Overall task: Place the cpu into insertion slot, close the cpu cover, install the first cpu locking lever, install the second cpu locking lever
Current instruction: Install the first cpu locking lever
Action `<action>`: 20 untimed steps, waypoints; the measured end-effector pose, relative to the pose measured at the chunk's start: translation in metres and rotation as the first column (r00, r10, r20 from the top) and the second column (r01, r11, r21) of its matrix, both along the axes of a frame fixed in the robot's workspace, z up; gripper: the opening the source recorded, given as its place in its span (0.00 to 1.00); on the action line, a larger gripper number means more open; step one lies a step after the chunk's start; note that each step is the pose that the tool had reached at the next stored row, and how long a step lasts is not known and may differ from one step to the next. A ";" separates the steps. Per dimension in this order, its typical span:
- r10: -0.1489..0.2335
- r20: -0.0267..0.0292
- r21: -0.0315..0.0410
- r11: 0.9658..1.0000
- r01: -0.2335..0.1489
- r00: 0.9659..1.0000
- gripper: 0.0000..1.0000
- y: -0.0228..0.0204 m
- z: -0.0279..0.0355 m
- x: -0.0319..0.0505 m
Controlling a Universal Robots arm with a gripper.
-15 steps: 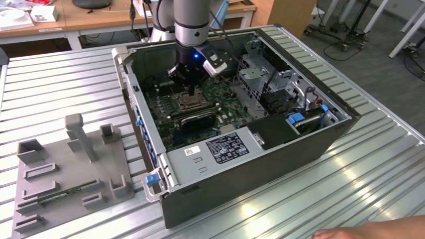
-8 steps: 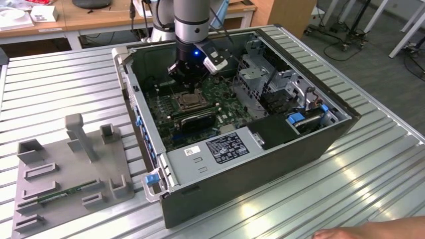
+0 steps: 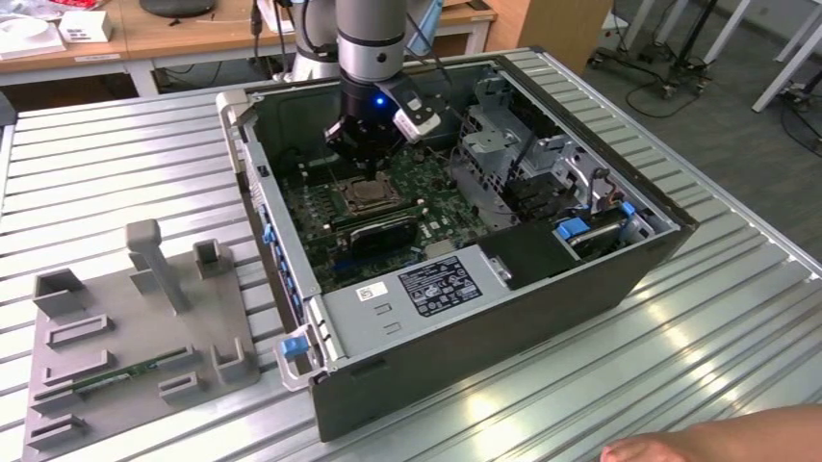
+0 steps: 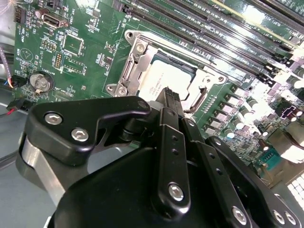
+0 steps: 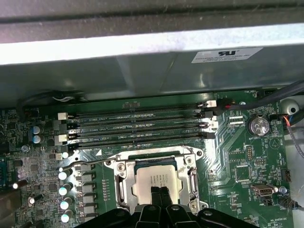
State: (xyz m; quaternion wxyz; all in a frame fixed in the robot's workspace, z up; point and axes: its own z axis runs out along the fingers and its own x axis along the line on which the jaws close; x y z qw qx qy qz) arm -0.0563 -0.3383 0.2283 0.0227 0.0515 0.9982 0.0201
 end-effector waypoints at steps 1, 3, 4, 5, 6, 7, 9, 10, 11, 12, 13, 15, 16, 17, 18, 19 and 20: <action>0.000 0.000 0.000 1.000 0.000 1.000 0.10 0.0000 0.0007 0.0000; 0.000 0.000 0.000 1.000 0.000 1.000 0.10 0.0001 0.0018 0.0000; 0.000 0.000 0.001 1.000 0.000 1.000 0.10 0.0001 0.0024 0.0000; 0.000 0.000 0.001 1.000 0.000 1.000 0.10 0.0001 0.0027 0.0000; 0.000 0.000 0.001 1.000 0.000 1.000 0.10 0.0001 0.0027 0.0001; 0.000 0.001 0.001 1.000 0.000 1.000 0.10 0.0001 0.0027 0.0001; 0.000 0.000 0.001 1.000 0.000 1.000 0.10 0.0001 0.0028 0.0000; 0.000 0.000 0.001 1.000 0.000 1.000 0.10 0.0001 0.0028 0.0000; 0.000 0.000 0.001 1.000 0.000 1.000 0.10 0.0001 0.0028 0.0000; 0.000 0.000 0.001 1.000 0.000 1.000 0.10 0.0001 0.0028 0.0000; 0.000 0.000 0.001 1.000 0.000 1.000 0.10 0.0001 0.0028 -0.0002; 0.000 0.000 0.000 1.000 0.000 1.000 0.10 0.0001 0.0029 -0.0010; 0.000 0.000 0.001 1.000 0.000 1.000 0.10 0.0001 0.0028 -0.0017; 0.000 0.000 0.001 1.000 0.000 1.000 0.10 0.0001 0.0028 -0.0024; 0.000 0.000 0.001 1.000 0.000 1.000 0.10 0.0000 0.0028 -0.0034; 0.000 0.000 0.000 1.000 0.000 1.000 0.10 0.0000 0.0029 -0.0048; 0.000 0.000 0.000 1.000 0.000 1.000 0.10 0.0000 0.0029 -0.0066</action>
